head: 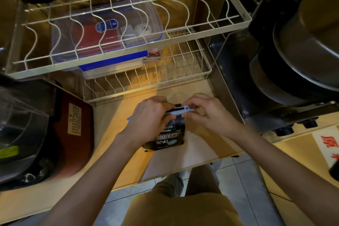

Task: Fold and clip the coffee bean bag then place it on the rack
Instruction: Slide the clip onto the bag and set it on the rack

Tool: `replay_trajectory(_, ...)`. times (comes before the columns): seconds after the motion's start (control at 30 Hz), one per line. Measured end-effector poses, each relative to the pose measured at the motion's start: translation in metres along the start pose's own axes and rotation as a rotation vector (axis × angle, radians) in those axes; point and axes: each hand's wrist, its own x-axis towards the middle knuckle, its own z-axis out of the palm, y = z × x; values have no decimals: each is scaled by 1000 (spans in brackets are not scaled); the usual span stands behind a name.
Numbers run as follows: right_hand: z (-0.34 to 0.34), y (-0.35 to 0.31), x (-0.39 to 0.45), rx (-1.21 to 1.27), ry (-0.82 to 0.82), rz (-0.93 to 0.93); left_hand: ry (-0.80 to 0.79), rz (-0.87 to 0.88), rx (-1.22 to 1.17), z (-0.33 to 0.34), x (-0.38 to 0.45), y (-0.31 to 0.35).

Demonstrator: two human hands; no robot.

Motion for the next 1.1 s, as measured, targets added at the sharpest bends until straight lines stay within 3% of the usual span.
replay_trajectory(0.13,-12,1,3,-269,-186,-120,-35,43,-23,-1,-1,-2)
replay_trajectory(0.27,-13,2,7,-363,-231,-229,-82,77,-22,-6,1,-5)
replay_trajectory(0.67,19,6,14,-290,56,-359,-56,55,12,-15,-5,-17)
replay_trajectory(0.77,22,8,14,-293,57,-382,-62,57,12,-14,-6,-19)
replay_trajectory(0.87,19,9,16,-292,-11,-334,-41,66,24,-11,-5,-21)
replay_trajectory(0.93,20,9,15,-200,-44,-209,-35,58,19,-7,-3,-24)
replay_trajectory(1.03,23,10,9,204,-125,97,-26,33,10,-3,-2,-25)
replay_trajectory(1.1,30,13,4,444,-215,149,-3,5,-13,-1,-2,-23)
